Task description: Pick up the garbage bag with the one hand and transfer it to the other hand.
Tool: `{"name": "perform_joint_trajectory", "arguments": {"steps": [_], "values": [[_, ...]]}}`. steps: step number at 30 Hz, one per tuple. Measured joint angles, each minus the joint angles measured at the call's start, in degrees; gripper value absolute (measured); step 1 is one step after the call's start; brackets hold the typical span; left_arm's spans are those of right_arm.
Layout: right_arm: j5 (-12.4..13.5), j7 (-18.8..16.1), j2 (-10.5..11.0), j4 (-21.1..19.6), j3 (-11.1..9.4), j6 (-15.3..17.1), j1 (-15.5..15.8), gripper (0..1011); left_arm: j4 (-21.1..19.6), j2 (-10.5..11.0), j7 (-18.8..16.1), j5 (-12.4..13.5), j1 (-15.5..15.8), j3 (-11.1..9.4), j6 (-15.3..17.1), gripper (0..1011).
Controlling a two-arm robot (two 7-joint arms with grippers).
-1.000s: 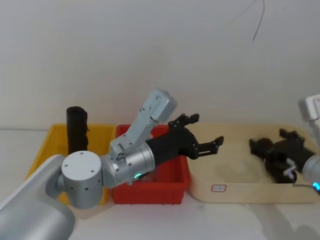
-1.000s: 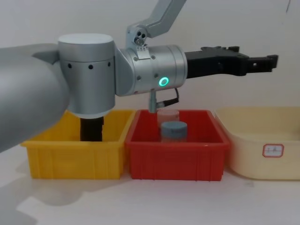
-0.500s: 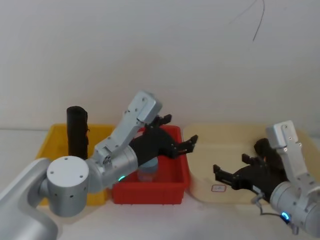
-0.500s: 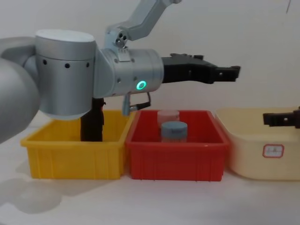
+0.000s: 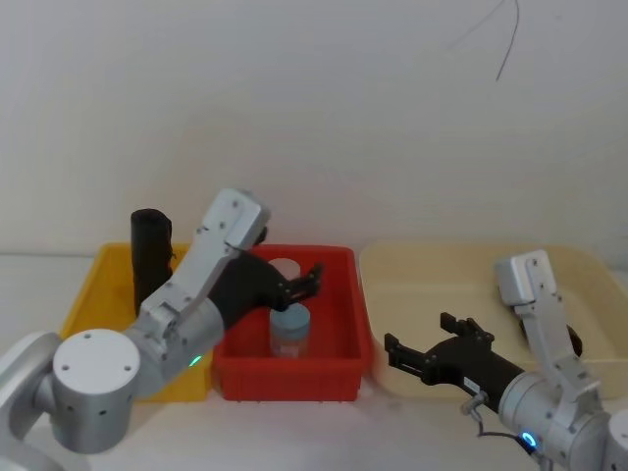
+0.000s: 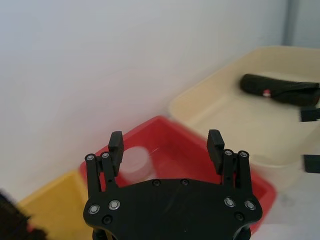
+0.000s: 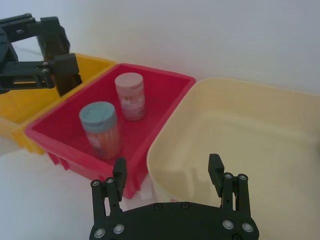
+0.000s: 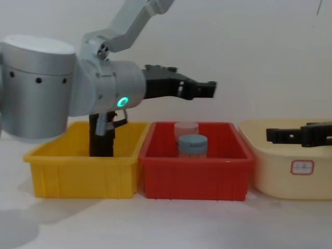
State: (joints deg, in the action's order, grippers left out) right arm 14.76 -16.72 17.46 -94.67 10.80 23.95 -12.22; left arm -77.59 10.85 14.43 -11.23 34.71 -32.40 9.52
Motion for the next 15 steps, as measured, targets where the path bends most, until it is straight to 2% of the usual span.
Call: {"name": "perform_joint_trajectory", "arguments": {"steps": [7,15], "values": [[0.5,0.0,-0.6,0.0,0.7,-0.7,-0.1,1000,-2.9,1.5,-4.9,1.5,-3.1,2.4,2.0,1001],[1.0,-0.1,-1.0,0.1,1.6,-1.5,-0.4,999,-5.1,2.8,-8.2,2.2,-5.6,4.6,3.5,1000]]}}
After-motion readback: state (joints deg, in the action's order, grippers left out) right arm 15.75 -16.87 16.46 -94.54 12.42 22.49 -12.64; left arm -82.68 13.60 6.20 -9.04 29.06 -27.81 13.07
